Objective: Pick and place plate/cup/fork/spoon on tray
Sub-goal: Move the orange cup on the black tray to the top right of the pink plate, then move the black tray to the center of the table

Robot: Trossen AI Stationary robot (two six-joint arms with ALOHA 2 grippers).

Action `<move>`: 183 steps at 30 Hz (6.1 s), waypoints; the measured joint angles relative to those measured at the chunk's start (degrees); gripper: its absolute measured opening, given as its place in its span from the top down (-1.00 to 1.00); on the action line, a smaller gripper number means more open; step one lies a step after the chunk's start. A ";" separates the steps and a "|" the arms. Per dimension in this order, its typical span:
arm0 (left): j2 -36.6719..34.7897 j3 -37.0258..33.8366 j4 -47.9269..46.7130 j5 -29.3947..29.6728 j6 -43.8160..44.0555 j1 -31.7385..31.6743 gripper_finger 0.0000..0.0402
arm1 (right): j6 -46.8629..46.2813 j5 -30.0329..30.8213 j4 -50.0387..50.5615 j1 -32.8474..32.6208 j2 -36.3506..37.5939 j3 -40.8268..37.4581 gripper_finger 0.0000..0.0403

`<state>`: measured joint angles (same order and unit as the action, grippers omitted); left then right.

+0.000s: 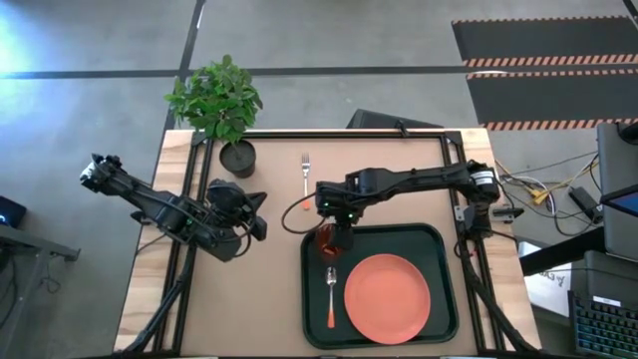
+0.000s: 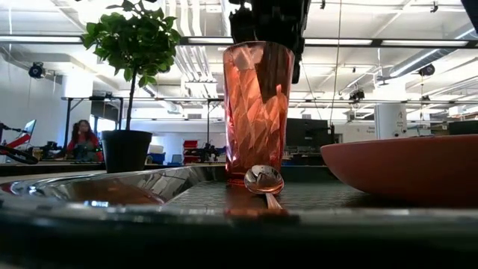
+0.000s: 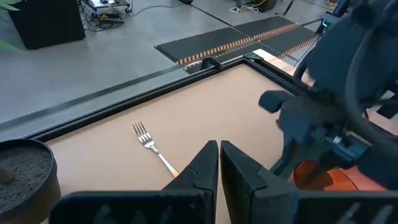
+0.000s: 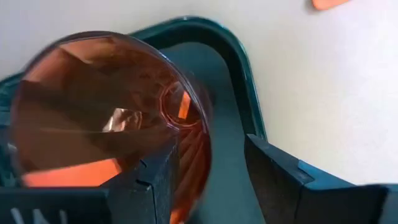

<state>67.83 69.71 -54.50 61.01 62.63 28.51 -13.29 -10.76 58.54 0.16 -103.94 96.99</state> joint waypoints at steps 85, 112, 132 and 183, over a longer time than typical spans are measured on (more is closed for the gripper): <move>0.25 -1.86 1.69 -0.75 0.02 -0.02 1.00 | -50.61 12.30 23.58 -11.04 49.43 -32.39 0.49; 0.20 -2.75 1.56 -0.76 0.00 -0.04 1.00 | -53.66 11.04 31.47 -11.30 50.54 -23.02 0.61; 0.20 -2.75 1.61 -0.76 0.00 -0.04 1.00 | -63.46 0.59 31.58 -11.30 67.11 -44.48 0.96; 29.34 -17.77 50.47 -48.07 -11.87 -17.92 1.00 | -46.04 34.84 25.68 -11.28 68.78 -20.76 0.96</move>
<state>97.17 51.94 -4.03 12.94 50.76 10.59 -59.33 24.08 84.23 -11.11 -35.16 76.23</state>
